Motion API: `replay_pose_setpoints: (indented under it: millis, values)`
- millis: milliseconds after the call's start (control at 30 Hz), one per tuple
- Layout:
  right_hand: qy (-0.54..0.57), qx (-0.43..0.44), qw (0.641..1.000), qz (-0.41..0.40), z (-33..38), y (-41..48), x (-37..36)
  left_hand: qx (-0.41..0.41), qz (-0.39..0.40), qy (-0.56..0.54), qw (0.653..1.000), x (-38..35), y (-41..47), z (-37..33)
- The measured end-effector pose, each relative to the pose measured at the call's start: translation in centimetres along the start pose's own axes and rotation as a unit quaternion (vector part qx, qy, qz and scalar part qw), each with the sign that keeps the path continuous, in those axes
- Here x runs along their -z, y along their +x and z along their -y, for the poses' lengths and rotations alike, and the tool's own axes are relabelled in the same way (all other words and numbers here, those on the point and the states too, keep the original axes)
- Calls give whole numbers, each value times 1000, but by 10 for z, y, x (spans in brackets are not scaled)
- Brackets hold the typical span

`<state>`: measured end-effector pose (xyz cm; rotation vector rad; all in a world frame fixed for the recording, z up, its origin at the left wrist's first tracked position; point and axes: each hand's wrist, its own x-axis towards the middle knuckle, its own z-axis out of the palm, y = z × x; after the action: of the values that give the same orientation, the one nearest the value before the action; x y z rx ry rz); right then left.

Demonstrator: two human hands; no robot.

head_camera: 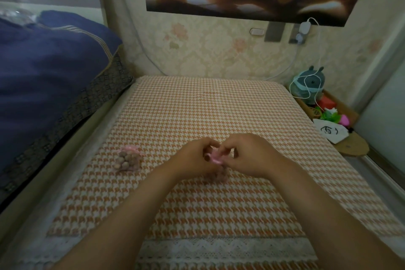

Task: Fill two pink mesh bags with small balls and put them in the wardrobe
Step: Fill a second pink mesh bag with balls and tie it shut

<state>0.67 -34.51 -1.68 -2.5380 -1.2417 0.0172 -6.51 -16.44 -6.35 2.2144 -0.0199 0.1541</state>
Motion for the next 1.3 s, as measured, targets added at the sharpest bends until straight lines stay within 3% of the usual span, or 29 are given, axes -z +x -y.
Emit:
replay_pose_setpoints:
  millis: [200,400,567,700,867,1000,1167,1300]
  values:
    - [-41,1,998,55,-3,-3,-2,32,55,5,998,-6,2,-4]
    - [-22,-22,999,36,-6,-7,6,34,54,39,997,-7,2,-4]
    - [-12,-41,992,115,-1,-8,-2,16,63,4,998,-9,1,-3]
    - [9,-20,997,72,4,-9,6,11,53,28,998,-8,0,-2]
    - [11,-45,990,132,4,-9,-1,15,46,15,999,-8,0,2]
    - [33,-28,997,62,5,-9,6,7,43,26,999,-8,-1,1]
    - [59,-31,991,115,7,-9,0,-9,41,42,998,-5,-4,-5]
    - [56,-29,995,77,4,-8,5,-7,33,44,998,-6,-3,-3]
